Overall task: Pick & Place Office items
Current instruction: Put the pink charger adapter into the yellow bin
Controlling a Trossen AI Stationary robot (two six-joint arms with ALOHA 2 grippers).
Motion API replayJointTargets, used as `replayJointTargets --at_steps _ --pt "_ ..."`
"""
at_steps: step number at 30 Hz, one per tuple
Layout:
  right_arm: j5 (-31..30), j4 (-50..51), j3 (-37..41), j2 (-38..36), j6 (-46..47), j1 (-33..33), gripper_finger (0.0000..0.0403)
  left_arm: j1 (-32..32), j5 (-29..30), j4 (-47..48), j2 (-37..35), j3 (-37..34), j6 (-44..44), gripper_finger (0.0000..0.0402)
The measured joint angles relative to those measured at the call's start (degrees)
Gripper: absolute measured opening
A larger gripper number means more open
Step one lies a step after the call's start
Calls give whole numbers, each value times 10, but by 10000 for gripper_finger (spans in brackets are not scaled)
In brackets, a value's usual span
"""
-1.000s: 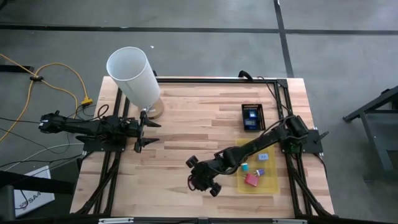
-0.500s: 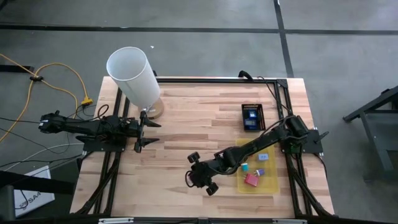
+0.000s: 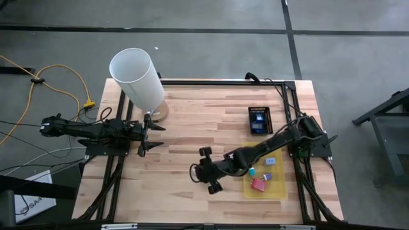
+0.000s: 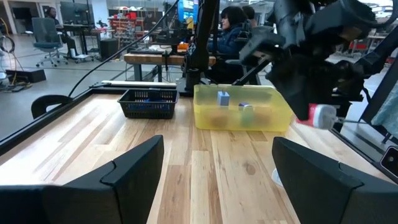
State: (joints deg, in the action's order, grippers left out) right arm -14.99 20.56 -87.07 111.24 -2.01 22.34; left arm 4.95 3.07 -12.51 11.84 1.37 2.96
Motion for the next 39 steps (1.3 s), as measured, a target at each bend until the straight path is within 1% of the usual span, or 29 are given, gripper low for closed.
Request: replayJointTargets --at_steps 6,10,15,23,28,33,39 --pt "-18 50 -1 -11 78 -7 123 0 0 0 0 0 0 293" --pt "-14 94 1 -14 122 -12 119 0 0 0 0 0 0 293" --pt "-14 133 0 -21 165 -19 122 0 0 0 0 0 0 293" --pt "-32 177 0 -27 258 -28 119 0 0 0 0 0 0 293" --pt "-36 211 0 -28 308 -33 125 0 0 0 0 0 0 293" --pt "-42 260 0 -28 360 -36 119 0 0 0 0 0 0 293" --pt "-46 299 0 -34 417 -36 127 0 0 0 0 0 0 293"
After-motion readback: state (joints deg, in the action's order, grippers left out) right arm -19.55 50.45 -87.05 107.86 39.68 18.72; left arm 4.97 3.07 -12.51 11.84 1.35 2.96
